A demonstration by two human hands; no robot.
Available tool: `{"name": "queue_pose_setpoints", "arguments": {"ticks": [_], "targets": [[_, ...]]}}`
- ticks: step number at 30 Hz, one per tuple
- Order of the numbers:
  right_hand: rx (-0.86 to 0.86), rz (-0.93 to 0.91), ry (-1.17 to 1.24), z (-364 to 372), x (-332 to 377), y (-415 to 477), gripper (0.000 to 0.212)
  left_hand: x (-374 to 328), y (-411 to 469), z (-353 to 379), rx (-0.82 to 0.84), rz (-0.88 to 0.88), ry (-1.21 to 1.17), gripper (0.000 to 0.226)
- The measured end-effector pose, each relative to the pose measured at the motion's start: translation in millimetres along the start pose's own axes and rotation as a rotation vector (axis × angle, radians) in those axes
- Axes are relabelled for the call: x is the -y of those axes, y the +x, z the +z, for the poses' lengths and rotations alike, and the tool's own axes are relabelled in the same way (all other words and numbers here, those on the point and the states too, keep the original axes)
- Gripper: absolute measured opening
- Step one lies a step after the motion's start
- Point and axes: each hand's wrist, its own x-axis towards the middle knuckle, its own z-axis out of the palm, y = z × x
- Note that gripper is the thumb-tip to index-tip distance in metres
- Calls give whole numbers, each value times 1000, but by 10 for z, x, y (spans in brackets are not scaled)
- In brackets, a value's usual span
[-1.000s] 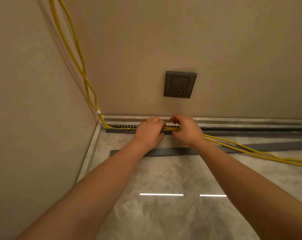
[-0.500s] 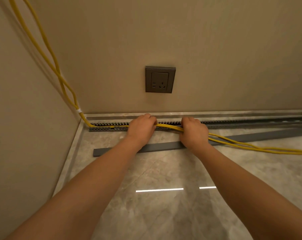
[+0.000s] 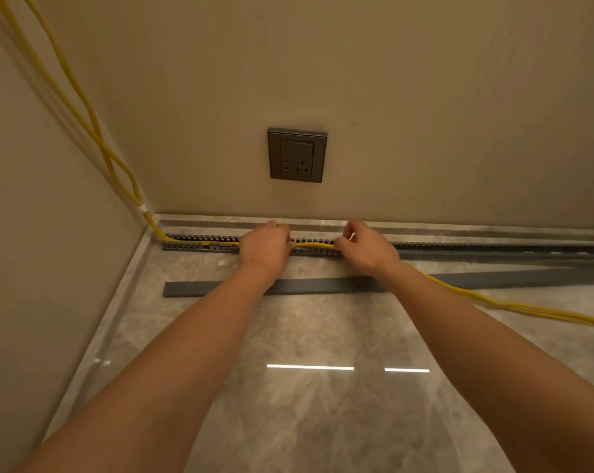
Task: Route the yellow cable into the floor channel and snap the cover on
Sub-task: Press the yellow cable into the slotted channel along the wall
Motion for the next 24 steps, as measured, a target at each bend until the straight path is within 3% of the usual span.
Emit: {"name": "queue_pose_setpoints", "arguments": {"ticks": [4, 10, 15, 17, 24], "targets": [[18, -41, -47, -118, 29, 144, 5, -79, 8, 3, 14, -65, 6, 24], [24, -30, -174, -157, 30, 309, 3, -241, 19, 40, 1, -24, -27, 22], [46, -20, -171, -100, -33, 357, 9, -510, 15, 124, 6, 169, -72, 28], [30, -20, -139, -83, -62, 374, 3, -577, 3, 154, 28, 184, -41, 28], [48, -56, -122, -83, -120, 389, 20, -724, 50, 116, 46, 195, 163, 23]]}}
